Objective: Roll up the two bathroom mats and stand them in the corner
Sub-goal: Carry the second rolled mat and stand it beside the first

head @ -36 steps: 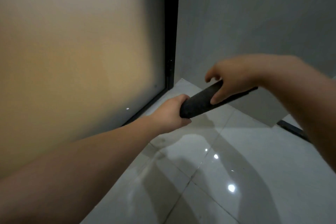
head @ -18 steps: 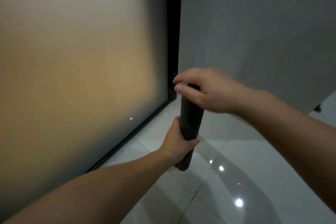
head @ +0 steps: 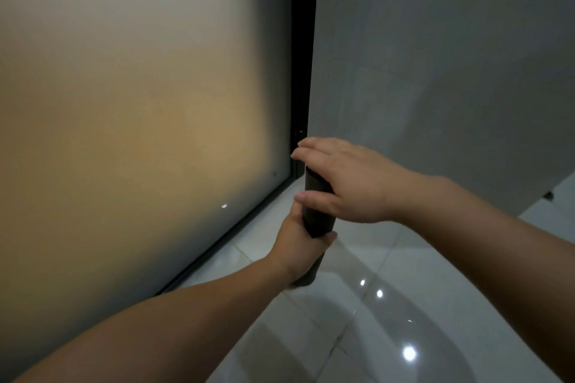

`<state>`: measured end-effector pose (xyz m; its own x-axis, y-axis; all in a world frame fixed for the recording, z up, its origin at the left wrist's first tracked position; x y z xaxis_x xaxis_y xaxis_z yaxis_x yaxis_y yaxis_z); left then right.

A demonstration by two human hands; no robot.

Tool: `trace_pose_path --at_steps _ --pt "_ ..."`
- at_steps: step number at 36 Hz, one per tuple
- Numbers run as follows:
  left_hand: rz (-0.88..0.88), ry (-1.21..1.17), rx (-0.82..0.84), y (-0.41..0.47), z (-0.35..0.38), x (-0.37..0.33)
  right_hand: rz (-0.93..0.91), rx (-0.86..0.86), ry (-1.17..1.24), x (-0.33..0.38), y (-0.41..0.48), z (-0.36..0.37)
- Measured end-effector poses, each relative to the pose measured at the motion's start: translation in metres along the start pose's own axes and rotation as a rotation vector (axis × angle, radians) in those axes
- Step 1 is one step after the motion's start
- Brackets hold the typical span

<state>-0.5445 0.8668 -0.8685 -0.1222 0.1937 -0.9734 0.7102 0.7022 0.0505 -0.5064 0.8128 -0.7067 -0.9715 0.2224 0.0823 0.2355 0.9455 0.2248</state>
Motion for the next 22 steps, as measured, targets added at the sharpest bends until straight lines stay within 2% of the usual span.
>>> trace_pose_path --at_steps 4,8,14,17,22 --pt "0.028 0.111 0.045 0.000 0.000 -0.009 -0.021 0.074 -0.025 -0.005 0.002 -0.006" --pt "-0.014 0.196 0.193 -0.004 -0.003 -0.017 -0.004 0.161 0.012 -0.013 0.002 -0.015" --pt "-0.090 0.288 0.376 -0.020 -0.022 -0.023 0.141 0.305 0.239 -0.016 0.004 -0.005" --pt "-0.126 0.323 0.445 -0.025 -0.037 -0.023 0.190 0.325 0.307 -0.012 0.011 0.008" --pt "-0.187 0.292 0.388 -0.024 -0.071 -0.015 0.293 0.324 0.438 -0.005 0.036 0.016"
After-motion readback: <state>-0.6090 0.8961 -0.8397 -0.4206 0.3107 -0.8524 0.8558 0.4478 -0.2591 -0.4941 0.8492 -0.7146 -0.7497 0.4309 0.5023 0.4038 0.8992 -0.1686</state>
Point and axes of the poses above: each hand's wrist, its own y-axis towards the middle knuckle, its own z-axis out of the palm, x = y × z, the point moved 7 cm from there along y, towards the middle knuckle, and after that the axes turned 12 degrees about -x, right-handed, at the moved point
